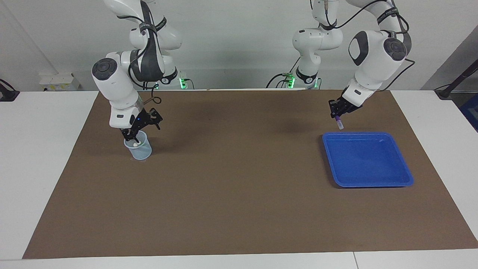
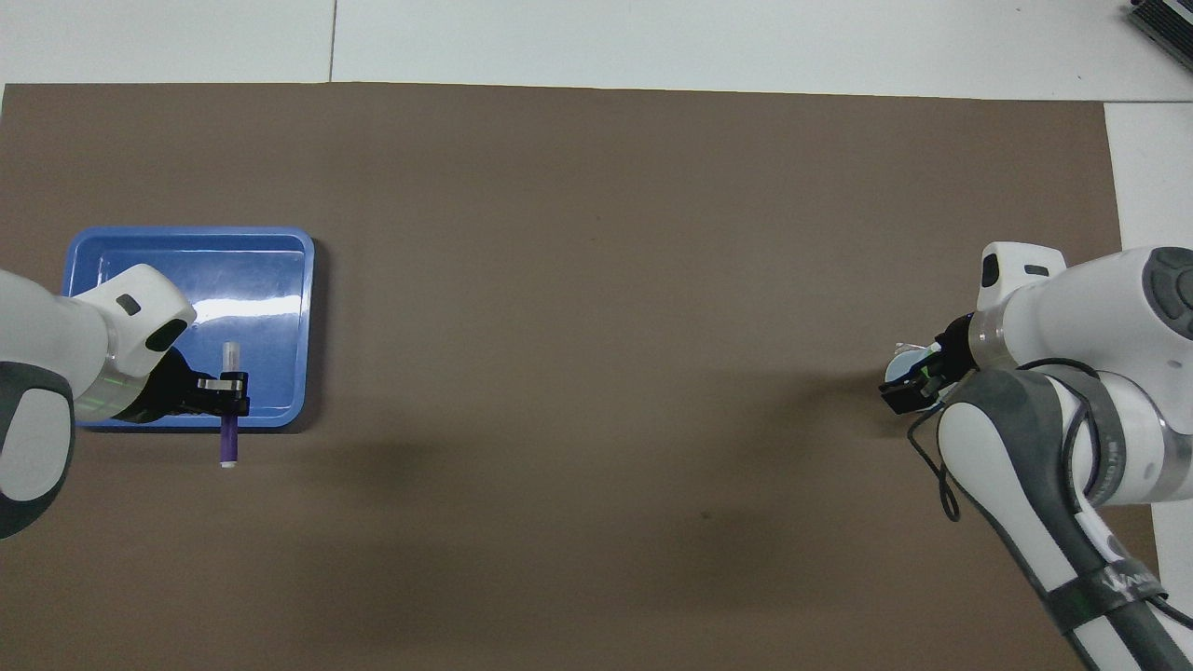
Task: Right arm passes pens to left for tray arrangement
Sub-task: 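Lower the purple pen into the tray and open the left gripper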
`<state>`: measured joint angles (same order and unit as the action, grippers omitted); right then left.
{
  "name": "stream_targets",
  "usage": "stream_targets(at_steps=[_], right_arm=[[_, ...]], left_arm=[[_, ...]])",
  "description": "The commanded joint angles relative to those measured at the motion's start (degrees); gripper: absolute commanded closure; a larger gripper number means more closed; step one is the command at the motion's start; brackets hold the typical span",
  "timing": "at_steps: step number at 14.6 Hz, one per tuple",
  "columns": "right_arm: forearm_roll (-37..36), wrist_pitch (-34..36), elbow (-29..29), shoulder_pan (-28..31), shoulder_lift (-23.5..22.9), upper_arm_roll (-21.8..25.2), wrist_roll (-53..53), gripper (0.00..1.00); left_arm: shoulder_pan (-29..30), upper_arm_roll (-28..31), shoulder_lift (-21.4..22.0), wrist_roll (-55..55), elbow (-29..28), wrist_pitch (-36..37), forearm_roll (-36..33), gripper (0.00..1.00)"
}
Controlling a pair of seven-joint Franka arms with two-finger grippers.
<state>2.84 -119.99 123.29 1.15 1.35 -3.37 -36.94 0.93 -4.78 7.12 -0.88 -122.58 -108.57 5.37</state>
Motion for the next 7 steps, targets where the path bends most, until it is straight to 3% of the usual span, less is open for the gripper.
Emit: stream_targets(at_steps=[1, 7], right_arm=[[-1.1, -1.0, 0.5, 0.7, -0.3, -0.6, -0.9, 0.00], [-1.1, -4.5, 2.8, 1.6, -0.2, -0.6, -3.3, 0.00]], left_arm=[[1.1, -0.5, -3.3, 1.3, 0.7, -3.7, -3.2, 1.00], [2.0, -0.5, -9.1, 2.0, 0.8, -11.9, -3.3, 1.00]])
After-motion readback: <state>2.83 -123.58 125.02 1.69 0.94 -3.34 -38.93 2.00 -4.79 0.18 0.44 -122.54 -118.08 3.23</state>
